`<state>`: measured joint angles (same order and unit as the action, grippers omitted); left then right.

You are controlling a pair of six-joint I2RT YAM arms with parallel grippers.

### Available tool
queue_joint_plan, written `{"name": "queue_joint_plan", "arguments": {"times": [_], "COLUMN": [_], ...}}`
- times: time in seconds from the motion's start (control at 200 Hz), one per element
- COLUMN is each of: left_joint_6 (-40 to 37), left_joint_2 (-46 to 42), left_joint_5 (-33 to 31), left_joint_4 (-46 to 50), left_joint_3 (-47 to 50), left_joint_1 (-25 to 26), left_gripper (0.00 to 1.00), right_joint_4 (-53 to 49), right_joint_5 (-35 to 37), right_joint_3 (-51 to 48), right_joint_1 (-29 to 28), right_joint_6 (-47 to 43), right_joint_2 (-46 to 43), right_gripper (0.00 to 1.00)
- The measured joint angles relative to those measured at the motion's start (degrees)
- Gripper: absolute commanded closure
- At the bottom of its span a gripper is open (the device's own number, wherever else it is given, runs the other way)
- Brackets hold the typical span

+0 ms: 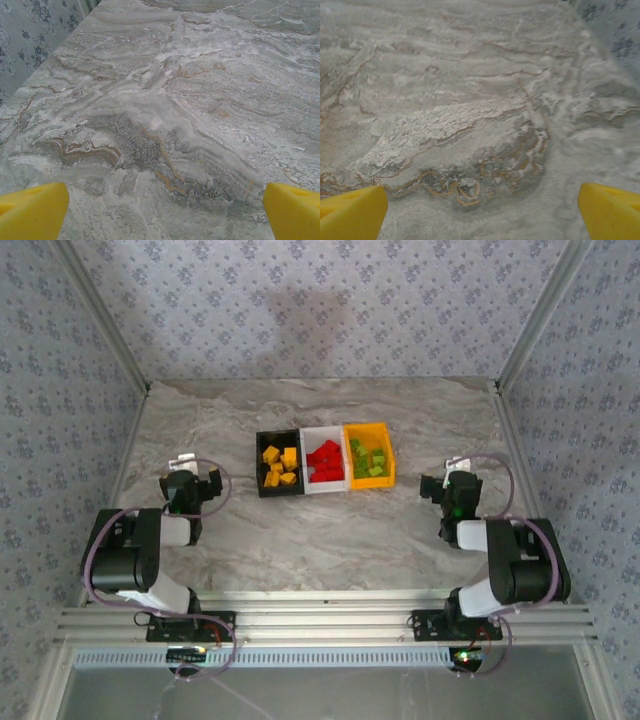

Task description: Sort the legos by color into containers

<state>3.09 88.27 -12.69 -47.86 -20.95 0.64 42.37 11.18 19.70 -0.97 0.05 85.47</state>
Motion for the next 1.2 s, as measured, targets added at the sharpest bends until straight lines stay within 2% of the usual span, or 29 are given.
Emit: {"name": "queue_joint_plan", "arguments": {"times": [0.23, 0.585, 1.199], "left_joint_6": [0.0, 0.0, 0.0], "left_joint_2": [0.0, 0.0, 0.0], "left_joint_5": [0.0, 0.0, 0.0], "left_joint_4": [0.0, 0.0, 0.0], "left_joint_3": [0.0, 0.0, 0.0], "left_joint_1": [0.0, 0.0, 0.0], "left_gripper": [0.00, 0.00, 0.00], "right_joint_4": [3.1, 6.2, 6.4], "right_joint_5": [-2.6, 3.0, 3.6], "right_joint_3": [0.7, 0.7, 0.7], "right_joint_1": [1.6, 0.2, 0.2], "right_joint_6": [0.0, 0.1, 0.1], "right_joint_2": [2.0, 2.0, 2.0], "right_gripper": [0.00, 0.00, 0.00]}}
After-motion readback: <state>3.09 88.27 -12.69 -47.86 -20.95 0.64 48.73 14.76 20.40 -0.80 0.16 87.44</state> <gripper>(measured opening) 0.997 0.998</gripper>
